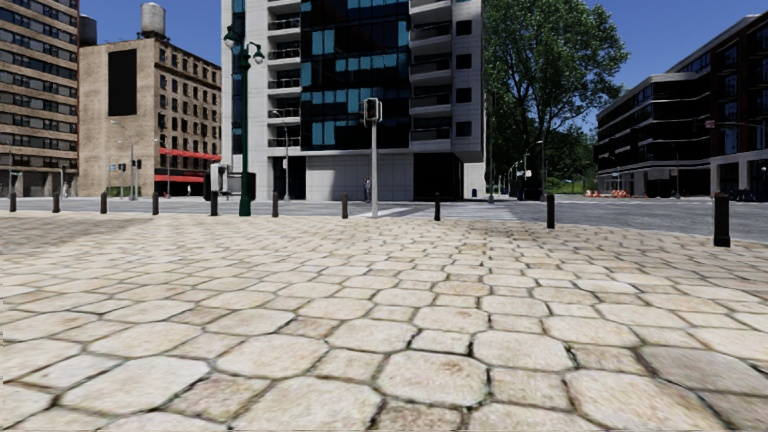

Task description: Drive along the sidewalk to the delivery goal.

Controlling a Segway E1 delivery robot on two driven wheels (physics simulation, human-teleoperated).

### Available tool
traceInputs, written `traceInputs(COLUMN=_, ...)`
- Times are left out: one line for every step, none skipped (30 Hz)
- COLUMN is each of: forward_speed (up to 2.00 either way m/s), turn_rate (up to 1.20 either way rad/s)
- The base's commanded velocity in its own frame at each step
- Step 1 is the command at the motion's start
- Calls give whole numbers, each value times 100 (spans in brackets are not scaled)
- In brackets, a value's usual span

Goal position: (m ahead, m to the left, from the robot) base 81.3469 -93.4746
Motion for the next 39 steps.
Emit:
traceInputs(forward_speed=200, turn_rate=-16)
traceInputs(forward_speed=200, turn_rate=-17)
traceInputs(forward_speed=200, turn_rate=-18)
traceInputs(forward_speed=200, turn_rate=-18)
traceInputs(forward_speed=200, turn_rate=-18)
traceInputs(forward_speed=200, turn_rate=-20)
traceInputs(forward_speed=200, turn_rate=-21)
traceInputs(forward_speed=200, turn_rate=-22)
traceInputs(forward_speed=200, turn_rate=-22)
traceInputs(forward_speed=200, turn_rate=-23)
traceInputs(forward_speed=200, turn_rate=-23)
traceInputs(forward_speed=200, turn_rate=-23)
traceInputs(forward_speed=200, turn_rate=-23)
traceInputs(forward_speed=200, turn_rate=-24)
traceInputs(forward_speed=200, turn_rate=-28)
traceInputs(forward_speed=200, turn_rate=-34)
traceInputs(forward_speed=200, turn_rate=-41)
traceInputs(forward_speed=141, turn_rate=-48)
traceInputs(forward_speed=129, turn_rate=-48)
traceInputs(forward_speed=123, turn_rate=-49)
traceInputs(forward_speed=121, turn_rate=-49)
traceInputs(forward_speed=120, turn_rate=-52)
traceInputs(forward_speed=120, turn_rate=-52)
traceInputs(forward_speed=120, turn_rate=-57)
traceInputs(forward_speed=120, turn_rate=-64)
traceInputs(forward_speed=120, turn_rate=-67)
traceInputs(forward_speed=120, turn_rate=-67)
traceInputs(forward_speed=120, turn_rate=-67)
traceInputs(forward_speed=120, turn_rate=-67)
traceInputs(forward_speed=121, turn_rate=-67)
traceInputs(forward_speed=121, turn_rate=-67)
traceInputs(forward_speed=122, turn_rate=-67)
traceInputs(forward_speed=122, turn_rate=-67)
traceInputs(forward_speed=122, turn_rate=-67)
traceInputs(forward_speed=123, turn_rate=-67)
traceInputs(forward_speed=124, turn_rate=-68)
traceInputs(forward_speed=125, turn_rate=-68)
traceInputs(forward_speed=127, turn_rate=-68)
traceInputs(forward_speed=130, turn_rate=-68)
